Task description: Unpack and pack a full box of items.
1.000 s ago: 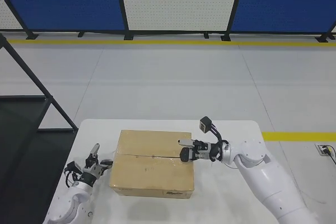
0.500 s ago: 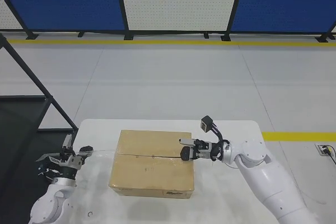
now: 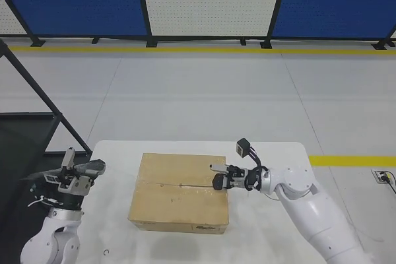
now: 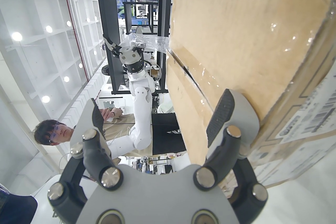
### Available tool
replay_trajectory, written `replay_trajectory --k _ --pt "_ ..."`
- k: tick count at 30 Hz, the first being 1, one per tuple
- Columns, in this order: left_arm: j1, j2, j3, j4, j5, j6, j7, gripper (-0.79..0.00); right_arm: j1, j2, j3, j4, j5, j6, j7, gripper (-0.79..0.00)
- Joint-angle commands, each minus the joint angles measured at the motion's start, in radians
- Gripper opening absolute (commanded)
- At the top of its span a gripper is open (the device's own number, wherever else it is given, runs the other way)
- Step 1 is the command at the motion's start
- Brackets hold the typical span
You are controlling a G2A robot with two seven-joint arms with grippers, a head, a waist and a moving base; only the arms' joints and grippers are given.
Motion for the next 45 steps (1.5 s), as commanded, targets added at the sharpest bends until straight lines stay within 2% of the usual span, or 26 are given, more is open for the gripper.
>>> replay_trajectory --k 1,6,10,21,26,31,38,41,45 --pt "0.001 -0.001 0.005 -0.017 0.006 0.004 0.003 0.0 -0.004 0.001 0.004 -0.004 0.002 -0.005 0.003 0.0" --pt "-0.002 -0.005 0.01 -0.036 0.014 0.01 0.013 0.0 -0.02 0.004 0.021 -0.026 0.02 -0.033 0.022 0.0" --pt "0.003 -0.007 -0.002 -0.017 0.012 0.006 0.02 0.0 -0.027 0.009 0.033 -0.038 0.015 -0.034 0.032 0.0" --pt "0.1 -0.009 -0.06 0.023 -0.024 0.013 0.009 0.0 -0.021 0.008 0.031 -0.039 0.007 -0.024 0.047 0.0" --pt "0.113 -0.012 -0.059 0.052 -0.035 0.032 0.007 0.0 -0.013 0.005 0.027 -0.03 0.009 -0.027 0.053 0.0" --pt "0.099 -0.014 -0.048 0.092 -0.08 0.098 -0.028 0.0 -0.007 0.002 0.023 -0.02 0.009 -0.028 0.056 0.0" --pt "0.075 -0.01 -0.052 0.16 -0.133 0.252 -0.099 0.0 -0.006 -0.001 0.022 -0.012 0.012 -0.031 0.058 0.0" --pt "0.1 -0.009 -0.053 0.155 -0.142 0.275 -0.133 0.0 -0.006 -0.002 0.021 -0.01 0.014 -0.032 0.057 0.0" --pt "0.168 -0.006 -0.059 0.102 -0.164 0.34 -0.221 0.0 -0.008 -0.003 0.023 -0.007 0.016 -0.033 0.056 0.0"
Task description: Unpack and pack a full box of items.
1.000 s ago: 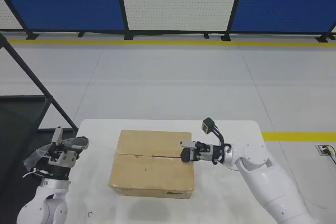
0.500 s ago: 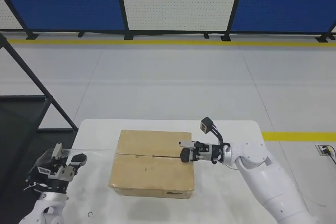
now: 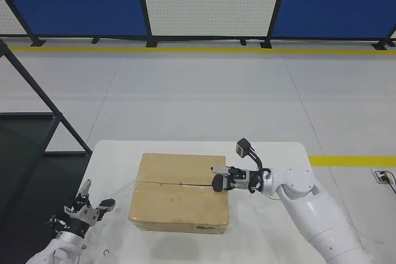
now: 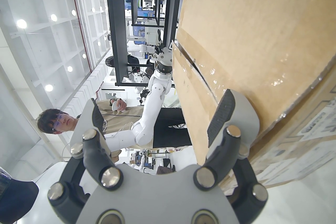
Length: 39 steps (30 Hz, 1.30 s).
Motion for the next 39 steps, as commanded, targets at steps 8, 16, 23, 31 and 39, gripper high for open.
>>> replay_trajectory --k 8,16,23,31,39 --pt "0.045 0.004 -0.012 -0.032 -0.047 0.089 -0.071 0.0 0.006 -0.005 -0.007 0.005 0.002 0.002 0.0 0.0" --pt "-0.093 -0.001 0.019 0.097 -0.076 0.11 -0.012 0.0 0.002 -0.006 -0.007 0.003 -0.003 0.0 0.002 0.0" --pt "-0.19 -0.003 0.034 0.179 -0.091 0.102 -0.016 0.0 -0.015 -0.001 0.006 -0.011 -0.01 0.003 -0.003 0.0" --pt "-0.227 -0.005 0.019 0.21 -0.128 0.064 0.007 0.0 -0.028 0.002 0.015 -0.027 -0.01 0.008 -0.005 0.0" --pt "-0.223 -0.008 -0.013 0.226 -0.165 -0.001 0.04 0.0 -0.028 0.002 0.017 -0.029 -0.014 0.008 -0.001 0.0"
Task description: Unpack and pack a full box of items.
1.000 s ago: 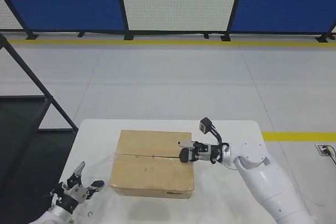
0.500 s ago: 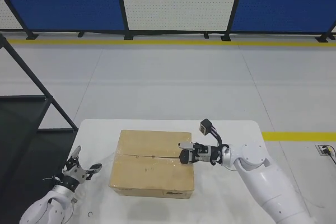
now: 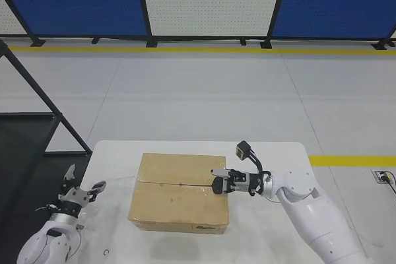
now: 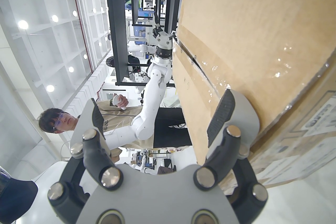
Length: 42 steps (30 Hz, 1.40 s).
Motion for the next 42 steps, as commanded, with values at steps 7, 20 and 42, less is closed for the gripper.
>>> replay_trajectory --k 7,20,42 --pt "0.008 0.002 0.049 0.014 0.045 0.108 -0.061 0.0 0.01 -0.003 -0.004 0.008 0.002 0.003 0.005 0.0" --pt "-0.019 -0.009 0.079 0.07 0.053 0.044 0.03 -0.6 0.017 -0.006 -0.006 0.016 -0.002 0.001 0.004 0.0" --pt "0.022 -0.011 0.03 0.063 0.043 -0.029 0.072 -0.785 0.027 -0.013 -0.013 0.037 0.004 -0.003 0.005 0.0"
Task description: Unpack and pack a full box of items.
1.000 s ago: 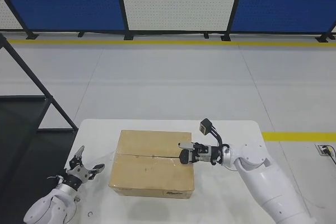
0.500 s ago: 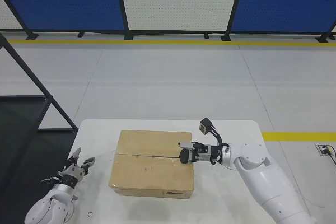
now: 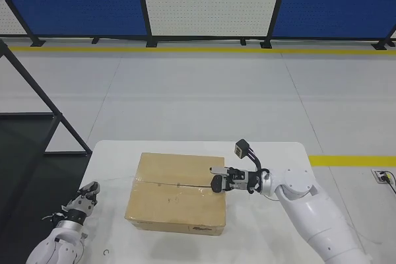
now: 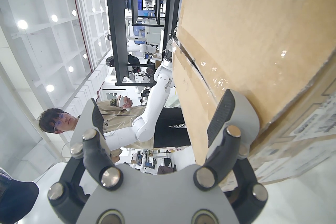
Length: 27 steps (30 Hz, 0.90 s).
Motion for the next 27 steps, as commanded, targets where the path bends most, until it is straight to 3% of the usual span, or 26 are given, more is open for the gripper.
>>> replay_trajectory --k 1,27 --pt "0.004 0.0 -0.005 -0.001 -0.002 -0.001 -0.001 -0.785 0.001 -0.001 0.0 0.002 0.0 0.0 0.0 0.0" --pt "0.039 -0.002 -0.048 -0.03 -0.014 -0.026 0.005 -0.785 0.022 -0.016 -0.027 0.051 -0.024 0.03 -0.025 0.0"
